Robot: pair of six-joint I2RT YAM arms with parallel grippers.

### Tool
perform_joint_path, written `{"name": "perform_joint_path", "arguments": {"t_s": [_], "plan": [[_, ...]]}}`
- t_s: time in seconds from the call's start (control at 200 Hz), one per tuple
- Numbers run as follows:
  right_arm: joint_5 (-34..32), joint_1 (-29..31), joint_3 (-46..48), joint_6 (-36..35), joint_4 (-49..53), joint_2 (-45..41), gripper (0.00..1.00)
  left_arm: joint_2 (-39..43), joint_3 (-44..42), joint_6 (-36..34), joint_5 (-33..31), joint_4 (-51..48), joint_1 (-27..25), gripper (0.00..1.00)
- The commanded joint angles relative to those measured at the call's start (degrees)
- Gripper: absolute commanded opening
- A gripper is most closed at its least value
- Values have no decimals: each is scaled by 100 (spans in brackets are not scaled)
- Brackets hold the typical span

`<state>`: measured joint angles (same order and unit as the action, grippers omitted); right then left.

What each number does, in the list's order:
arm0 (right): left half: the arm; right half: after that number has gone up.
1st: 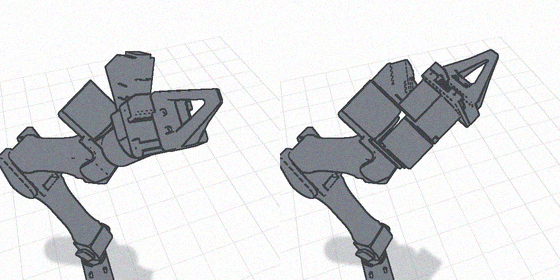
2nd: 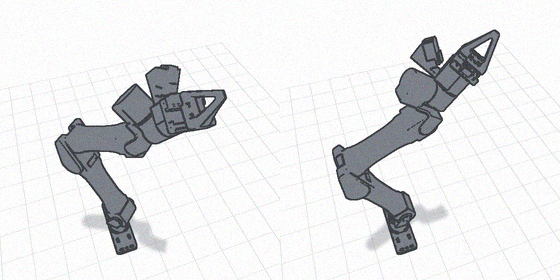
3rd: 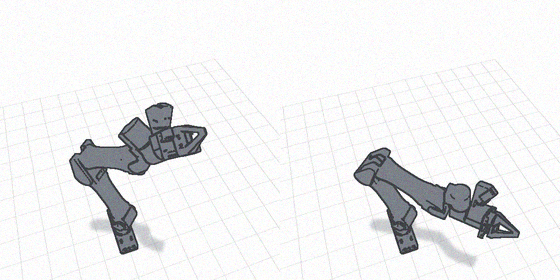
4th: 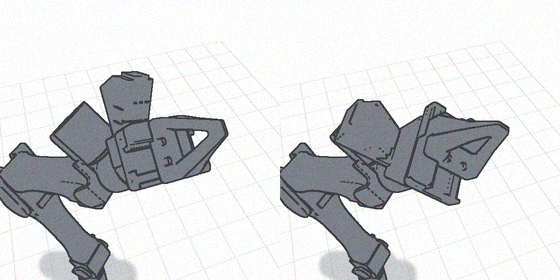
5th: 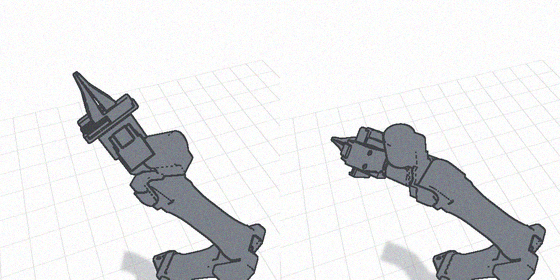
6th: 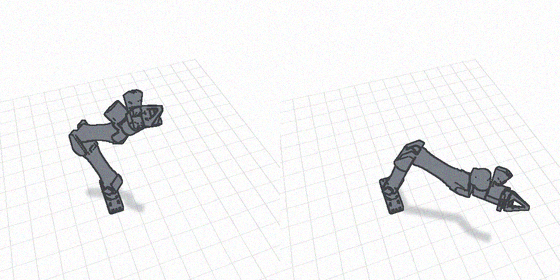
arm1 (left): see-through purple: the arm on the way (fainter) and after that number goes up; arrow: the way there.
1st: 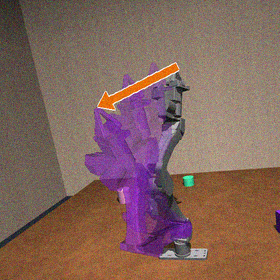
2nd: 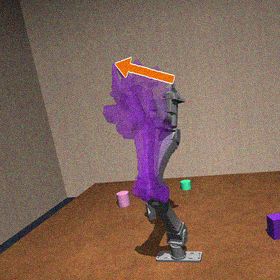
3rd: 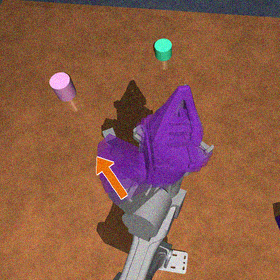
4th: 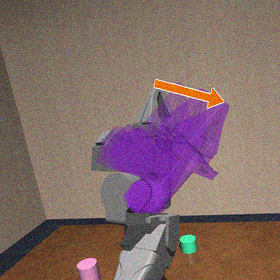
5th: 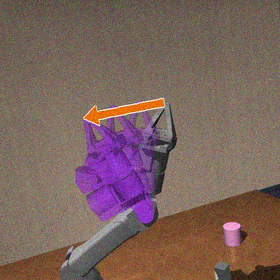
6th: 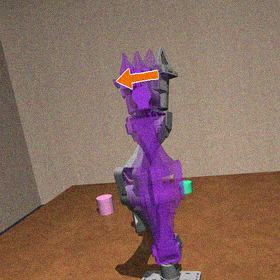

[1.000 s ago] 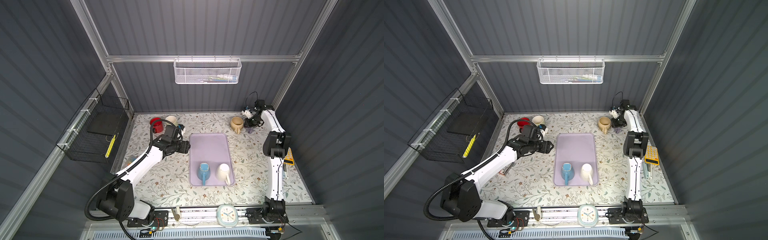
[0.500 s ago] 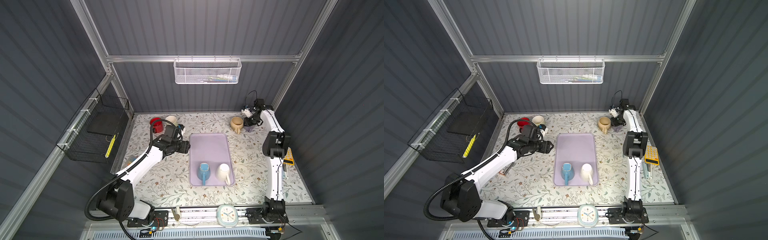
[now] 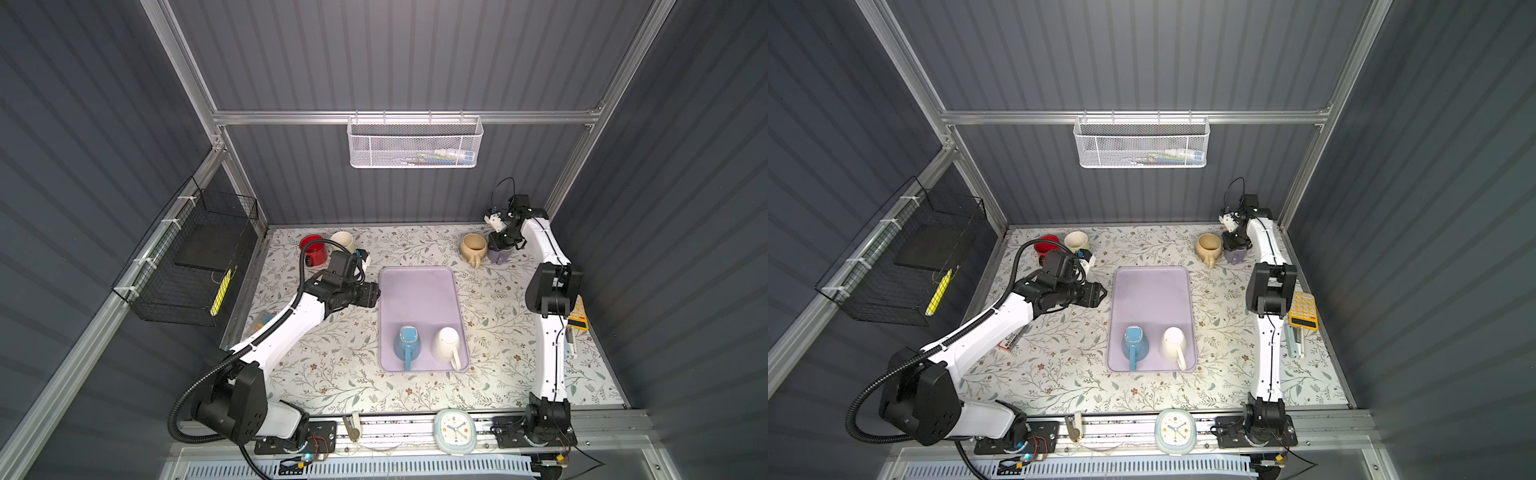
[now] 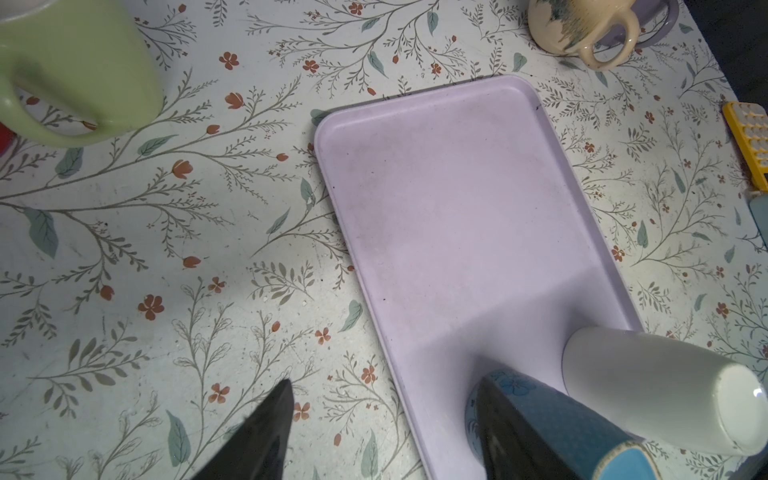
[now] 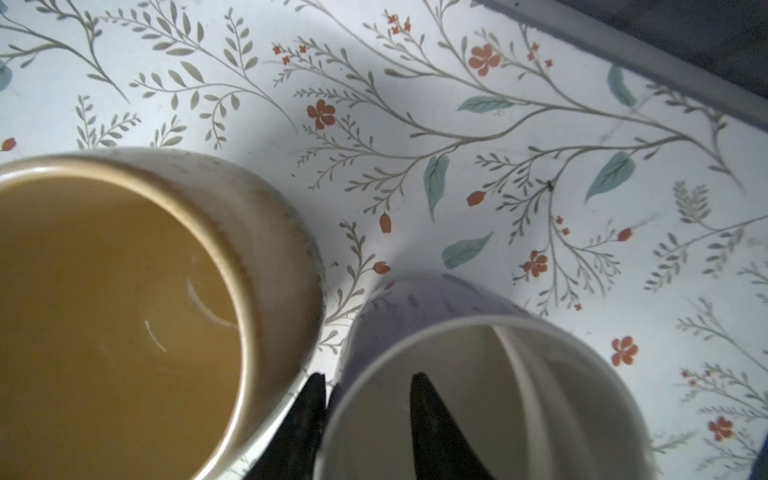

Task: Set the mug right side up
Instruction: 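Open and lift the right gripper while the left moves toward the blue mug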

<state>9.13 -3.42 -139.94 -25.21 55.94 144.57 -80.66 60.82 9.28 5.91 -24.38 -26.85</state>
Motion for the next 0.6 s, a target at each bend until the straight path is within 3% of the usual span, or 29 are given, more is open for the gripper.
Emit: {"name": "perform_joint_path", "arguments": {"t_s": [0.0, 0.35, 0.52, 0.595], "plan": [[-145, 68, -44, 72, -56, -426, 39, 243, -114, -49, -51, -28, -22, 70], [-552, 217, 452, 181, -240, -1214, 42, 806, -492, -75, -14, 73, -22, 70], [-795, 463, 620, 621, 37, -1661, 43, 1499, -1211, 88, -125, 524, -22, 71], [-950, 677, 1174, 828, -195, -2067, 43, 1715, -1534, 328, 22, 886, -22, 71]]}}
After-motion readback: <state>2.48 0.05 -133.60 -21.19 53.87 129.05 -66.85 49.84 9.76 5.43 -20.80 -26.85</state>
